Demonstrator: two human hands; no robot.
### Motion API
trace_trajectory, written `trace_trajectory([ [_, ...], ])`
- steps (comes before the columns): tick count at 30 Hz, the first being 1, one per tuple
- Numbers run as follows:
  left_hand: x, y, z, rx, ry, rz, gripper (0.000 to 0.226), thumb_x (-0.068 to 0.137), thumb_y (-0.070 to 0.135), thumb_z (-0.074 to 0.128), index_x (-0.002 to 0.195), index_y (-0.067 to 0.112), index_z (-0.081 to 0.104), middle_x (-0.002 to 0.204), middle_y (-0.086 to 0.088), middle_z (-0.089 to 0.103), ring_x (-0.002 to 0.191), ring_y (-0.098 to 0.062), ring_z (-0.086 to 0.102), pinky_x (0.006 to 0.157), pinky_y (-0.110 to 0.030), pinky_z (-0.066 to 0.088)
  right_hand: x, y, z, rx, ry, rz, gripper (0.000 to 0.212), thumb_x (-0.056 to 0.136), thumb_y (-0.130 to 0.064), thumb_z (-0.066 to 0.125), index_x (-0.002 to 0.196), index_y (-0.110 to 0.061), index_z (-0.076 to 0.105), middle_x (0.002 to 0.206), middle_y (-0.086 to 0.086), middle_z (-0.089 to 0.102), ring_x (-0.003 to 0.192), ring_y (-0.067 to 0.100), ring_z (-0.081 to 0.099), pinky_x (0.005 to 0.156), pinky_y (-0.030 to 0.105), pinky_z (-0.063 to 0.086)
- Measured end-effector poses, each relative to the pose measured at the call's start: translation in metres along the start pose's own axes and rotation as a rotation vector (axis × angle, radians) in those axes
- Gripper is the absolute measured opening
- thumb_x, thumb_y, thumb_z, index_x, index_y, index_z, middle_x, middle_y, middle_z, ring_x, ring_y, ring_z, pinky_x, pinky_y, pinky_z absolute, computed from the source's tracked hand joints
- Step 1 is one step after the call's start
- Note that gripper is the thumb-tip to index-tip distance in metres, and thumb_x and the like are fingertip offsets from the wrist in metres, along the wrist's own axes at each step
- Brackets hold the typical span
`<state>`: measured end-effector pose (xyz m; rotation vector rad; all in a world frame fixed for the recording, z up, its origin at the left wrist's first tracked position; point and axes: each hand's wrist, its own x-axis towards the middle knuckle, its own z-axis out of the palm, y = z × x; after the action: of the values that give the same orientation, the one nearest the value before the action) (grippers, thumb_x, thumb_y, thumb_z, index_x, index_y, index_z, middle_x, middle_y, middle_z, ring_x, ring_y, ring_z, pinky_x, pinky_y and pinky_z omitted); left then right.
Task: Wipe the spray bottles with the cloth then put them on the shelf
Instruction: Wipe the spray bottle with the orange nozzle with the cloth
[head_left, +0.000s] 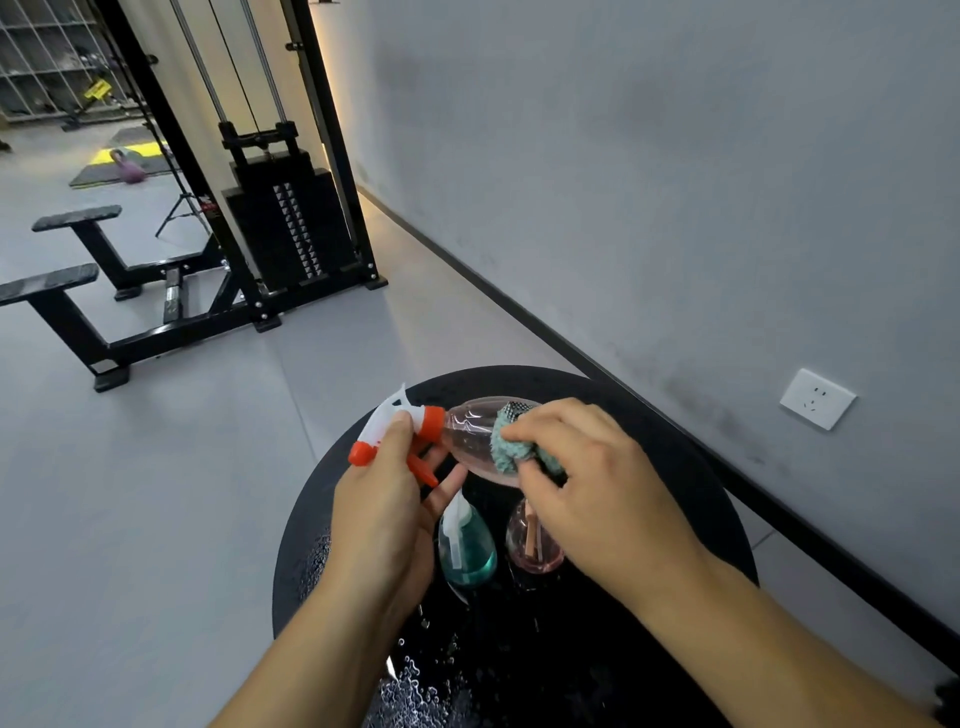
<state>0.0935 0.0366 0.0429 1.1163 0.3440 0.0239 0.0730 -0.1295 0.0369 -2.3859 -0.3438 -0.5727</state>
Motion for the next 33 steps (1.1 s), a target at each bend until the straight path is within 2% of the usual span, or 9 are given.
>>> trace_trajectory([
  [4, 0.003, -0.001, -0.002, 0.001, 0.002, -0.023, 0.027, 0.112, 0.030, 0.055, 0.113, 0.012, 0.075, 0.117, -0.009, 0.082, 0.112, -0.022, 0.078, 0.102, -0.052, 0.058, 0.005, 0.006, -0.008, 0.041, 0.056, 0.077, 0.031, 0.091, -0.008, 0.068, 0.117, -0.024, 0.073, 0.115, -0.019, 0.061, 0.103, 0.004, 0.060, 0.090, 0.018, 0.052],
  [7, 0.003, -0.009, -0.001, 0.023, -0.013, -0.057, 0.032, 0.112, 0.032, 0.054, 0.124, 0.008, 0.073, 0.122, -0.009, 0.080, 0.114, -0.022, 0.078, 0.109, -0.049, 0.054, 0.001, -0.003, -0.004, 0.045, 0.027, 0.037, 0.034, 0.093, -0.009, 0.067, 0.123, -0.024, 0.069, 0.120, -0.017, 0.059, 0.106, 0.002, 0.058, 0.090, 0.012, 0.051],
  [9, 0.002, -0.013, 0.001, 0.039, -0.034, -0.070, 0.037, 0.112, 0.030, 0.053, 0.129, 0.002, 0.071, 0.124, -0.013, 0.079, 0.116, -0.026, 0.077, 0.111, -0.049, 0.054, -0.001, -0.009, 0.003, 0.030, 0.021, -0.031, 0.031, 0.092, -0.007, 0.068, 0.120, -0.021, 0.070, 0.117, -0.013, 0.060, 0.103, 0.004, 0.059, 0.091, 0.014, 0.050],
  [12, 0.002, -0.012, 0.002, 0.008, -0.007, -0.037, 0.034, 0.112, 0.025, 0.055, 0.127, -0.001, 0.071, 0.120, -0.016, 0.080, 0.114, -0.029, 0.078, 0.109, -0.050, 0.055, -0.002, -0.007, 0.008, -0.033, 0.042, -0.067, 0.028, 0.088, -0.008, 0.068, 0.113, -0.019, 0.072, 0.112, -0.010, 0.063, 0.101, 0.010, 0.060, 0.091, 0.018, 0.050],
  [16, 0.004, -0.006, 0.002, -0.016, 0.031, 0.012, 0.031, 0.111, 0.022, 0.056, 0.128, 0.000, 0.070, 0.117, -0.015, 0.081, 0.110, -0.028, 0.079, 0.107, -0.050, 0.057, -0.003, 0.001, 0.006, -0.071, 0.069, 0.001, 0.029, 0.089, -0.011, 0.067, 0.116, -0.021, 0.072, 0.113, -0.012, 0.062, 0.101, 0.009, 0.055, 0.090, 0.007, 0.040],
  [18, 0.002, -0.008, 0.003, 0.015, 0.024, 0.011, 0.032, 0.111, 0.023, 0.056, 0.129, 0.000, 0.070, 0.116, -0.014, 0.081, 0.110, -0.027, 0.079, 0.108, -0.050, 0.057, -0.003, -0.001, 0.007, -0.070, 0.065, -0.022, 0.028, 0.091, -0.011, 0.068, 0.116, -0.020, 0.072, 0.113, -0.011, 0.062, 0.102, 0.009, 0.056, 0.090, 0.010, 0.043],
  [22, 0.000, -0.009, 0.003, 0.055, -0.003, -0.003, 0.034, 0.111, 0.027, 0.056, 0.126, 0.000, 0.071, 0.116, -0.015, 0.081, 0.109, -0.027, 0.079, 0.106, -0.050, 0.058, -0.003, -0.003, 0.008, -0.046, 0.031, -0.107, 0.026, 0.093, -0.011, 0.066, 0.117, -0.020, 0.072, 0.114, -0.010, 0.062, 0.103, 0.011, 0.058, 0.091, 0.023, 0.052],
  [27, 0.001, 0.000, 0.000, 0.046, 0.008, 0.028, 0.032, 0.112, 0.028, 0.055, 0.127, 0.004, 0.070, 0.115, -0.011, 0.082, 0.109, -0.024, 0.079, 0.100, -0.052, 0.061, -0.002, 0.001, 0.000, 0.005, 0.035, -0.001, 0.028, 0.092, -0.015, 0.065, 0.117, -0.023, 0.071, 0.111, -0.015, 0.057, 0.102, 0.007, 0.058, 0.086, 0.021, 0.054],
  [33, -0.002, -0.006, 0.000, 0.112, -0.054, 0.009, 0.039, 0.113, 0.034, 0.052, 0.125, 0.001, 0.068, 0.119, -0.013, 0.079, 0.118, -0.028, 0.076, 0.091, -0.047, 0.064, -0.006, -0.003, 0.002, 0.005, -0.014, -0.077, 0.027, 0.094, -0.012, 0.067, 0.118, -0.023, 0.071, 0.114, -0.015, 0.058, 0.107, 0.006, 0.057, 0.091, 0.022, 0.053],
])
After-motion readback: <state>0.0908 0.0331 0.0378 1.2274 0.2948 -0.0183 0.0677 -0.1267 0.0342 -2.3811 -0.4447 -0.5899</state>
